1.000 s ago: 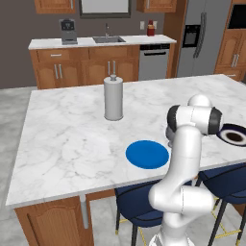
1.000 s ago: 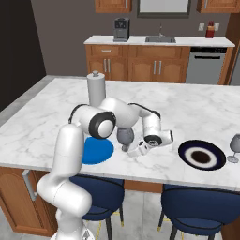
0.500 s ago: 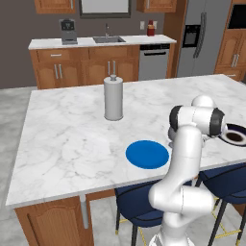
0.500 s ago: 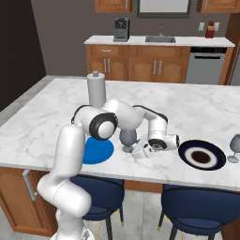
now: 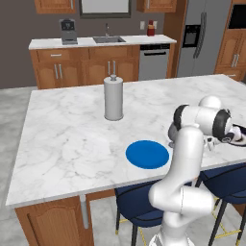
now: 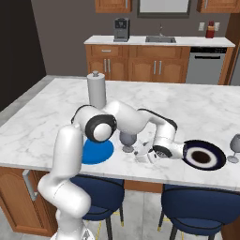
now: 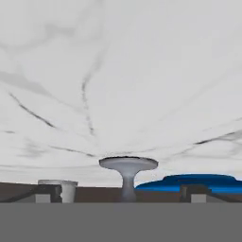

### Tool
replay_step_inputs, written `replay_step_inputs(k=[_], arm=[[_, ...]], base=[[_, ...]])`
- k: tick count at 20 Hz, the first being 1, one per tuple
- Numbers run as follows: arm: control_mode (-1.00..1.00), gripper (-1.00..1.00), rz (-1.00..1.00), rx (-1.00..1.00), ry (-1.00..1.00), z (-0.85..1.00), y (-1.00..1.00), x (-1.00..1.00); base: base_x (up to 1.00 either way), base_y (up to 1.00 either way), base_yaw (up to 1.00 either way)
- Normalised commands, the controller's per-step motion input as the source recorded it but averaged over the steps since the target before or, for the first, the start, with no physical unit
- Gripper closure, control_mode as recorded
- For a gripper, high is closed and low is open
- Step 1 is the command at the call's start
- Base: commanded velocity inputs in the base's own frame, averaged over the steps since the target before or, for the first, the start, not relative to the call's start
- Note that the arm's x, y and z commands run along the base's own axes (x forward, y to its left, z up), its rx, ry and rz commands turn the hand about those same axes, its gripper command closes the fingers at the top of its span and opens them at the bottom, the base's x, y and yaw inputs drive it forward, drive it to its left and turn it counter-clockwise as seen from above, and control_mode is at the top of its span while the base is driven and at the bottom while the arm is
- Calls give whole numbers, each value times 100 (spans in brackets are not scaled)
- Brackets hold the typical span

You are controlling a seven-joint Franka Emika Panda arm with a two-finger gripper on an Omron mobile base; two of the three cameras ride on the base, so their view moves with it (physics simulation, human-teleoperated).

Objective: Retrieve the wine glasses from the counter and place one next to each plate.

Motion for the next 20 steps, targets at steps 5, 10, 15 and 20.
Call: replay_step_inputs(k=[5,10,15,20], arm=[[-100,-100,-18,0,-18,81,-1,-100],[-100,-100,-10,0,-25,100,5,-98],[-100,-100,-2,0,-17,100,15,-74],[-100,-100,0,0,-10,100,23,-64]], base=[[0,0,0],[0,0,0],[0,0,0],[0,0,0]])
